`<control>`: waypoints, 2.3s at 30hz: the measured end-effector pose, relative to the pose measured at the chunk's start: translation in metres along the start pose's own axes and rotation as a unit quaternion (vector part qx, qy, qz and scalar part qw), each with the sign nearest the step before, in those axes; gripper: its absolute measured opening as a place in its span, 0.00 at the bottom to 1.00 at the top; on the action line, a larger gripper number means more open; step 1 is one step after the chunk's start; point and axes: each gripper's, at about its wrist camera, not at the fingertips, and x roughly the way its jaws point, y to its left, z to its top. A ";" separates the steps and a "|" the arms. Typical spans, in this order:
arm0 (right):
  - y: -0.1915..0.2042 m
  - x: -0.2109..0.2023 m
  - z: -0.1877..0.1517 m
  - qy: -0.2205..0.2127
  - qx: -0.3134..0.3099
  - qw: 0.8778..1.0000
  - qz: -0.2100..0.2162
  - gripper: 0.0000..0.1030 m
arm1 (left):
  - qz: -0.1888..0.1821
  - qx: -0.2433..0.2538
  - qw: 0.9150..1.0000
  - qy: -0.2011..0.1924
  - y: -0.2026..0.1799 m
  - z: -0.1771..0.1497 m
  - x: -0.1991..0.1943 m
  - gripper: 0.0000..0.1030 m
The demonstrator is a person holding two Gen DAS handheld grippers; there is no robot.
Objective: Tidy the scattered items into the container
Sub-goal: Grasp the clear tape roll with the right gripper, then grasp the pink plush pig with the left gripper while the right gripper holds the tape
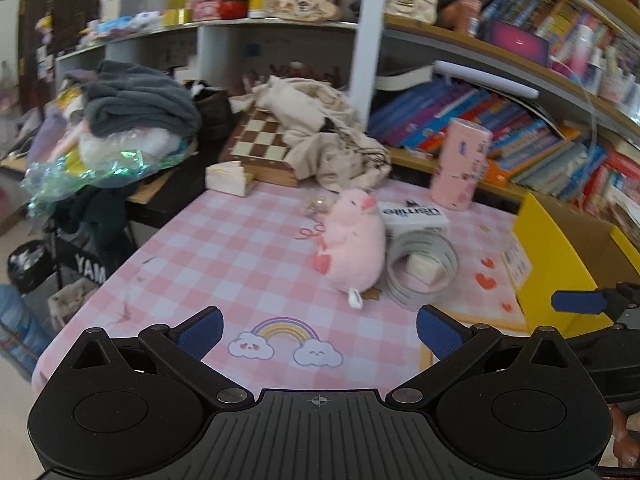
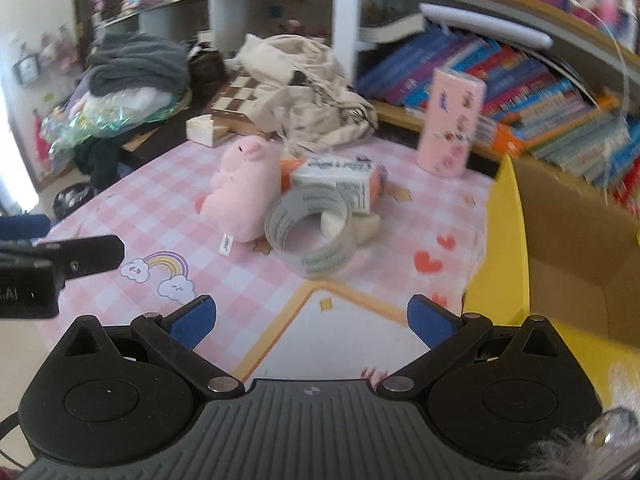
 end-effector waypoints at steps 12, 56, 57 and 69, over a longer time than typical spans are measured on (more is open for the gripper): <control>0.005 0.067 0.015 0.013 -0.143 0.990 0.005 1.00 | 0.051 -0.021 0.998 0.016 -0.008 -0.005 0.013 1.00; -0.004 0.075 0.020 0.049 -0.129 0.989 0.057 0.80 | 0.039 0.015 0.999 0.014 -0.017 0.014 0.057 1.00; -0.005 0.072 0.017 0.053 -0.126 0.989 0.060 0.80 | 0.037 0.021 0.999 0.014 -0.020 0.017 0.063 1.00; -0.003 0.038 -0.014 0.079 -0.145 0.981 0.097 0.80 | 0.033 0.105 0.994 0.011 -0.055 0.037 0.134 1.00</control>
